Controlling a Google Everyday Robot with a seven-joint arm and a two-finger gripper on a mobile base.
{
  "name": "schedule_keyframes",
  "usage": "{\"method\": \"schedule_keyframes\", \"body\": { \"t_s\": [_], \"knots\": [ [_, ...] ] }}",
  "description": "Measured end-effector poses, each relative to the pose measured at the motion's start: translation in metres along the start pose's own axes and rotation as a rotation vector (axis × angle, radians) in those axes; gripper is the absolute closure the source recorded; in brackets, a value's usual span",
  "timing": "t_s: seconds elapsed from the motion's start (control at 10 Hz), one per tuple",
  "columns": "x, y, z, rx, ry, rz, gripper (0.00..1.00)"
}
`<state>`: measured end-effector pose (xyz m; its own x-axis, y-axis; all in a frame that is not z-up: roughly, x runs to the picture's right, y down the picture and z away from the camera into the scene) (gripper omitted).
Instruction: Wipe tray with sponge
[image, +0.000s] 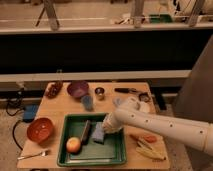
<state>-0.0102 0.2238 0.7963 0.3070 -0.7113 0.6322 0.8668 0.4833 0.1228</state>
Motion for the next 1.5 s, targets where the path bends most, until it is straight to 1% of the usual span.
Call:
{"method": "schedule_keyframes", "body": {
  "t_s": [0.1,0.2,0.4,0.5,0.6,0.7,1.0,1.3,1.5],
  "knots": [
    [-0.005,-0.003,0.002,0.005,-0.011,-0.008,1.00],
    [-0.014,-0.007,0.003,0.021,-0.028,-0.024,1.00],
    [-0.034,-0.013,0.002,0.067,-0.075,-0.062,1.00],
    [-0.039,-0.013,0.002,0.076,-0.089,-0.074,1.00],
    [-0.050,-0.013,0.001,0.079,-0.107,-0.100,1.00],
    [-0.058,-0.011,-0.002,0.078,-0.113,-0.112,1.00],
    [-0.064,0.009,-0.018,0.056,-0.098,-0.115,1.00],
    [-0.060,0.023,-0.038,0.048,-0.066,-0.104,1.00],
    [-0.055,0.028,-0.045,0.041,-0.047,-0.099,1.00]
  ]
}}
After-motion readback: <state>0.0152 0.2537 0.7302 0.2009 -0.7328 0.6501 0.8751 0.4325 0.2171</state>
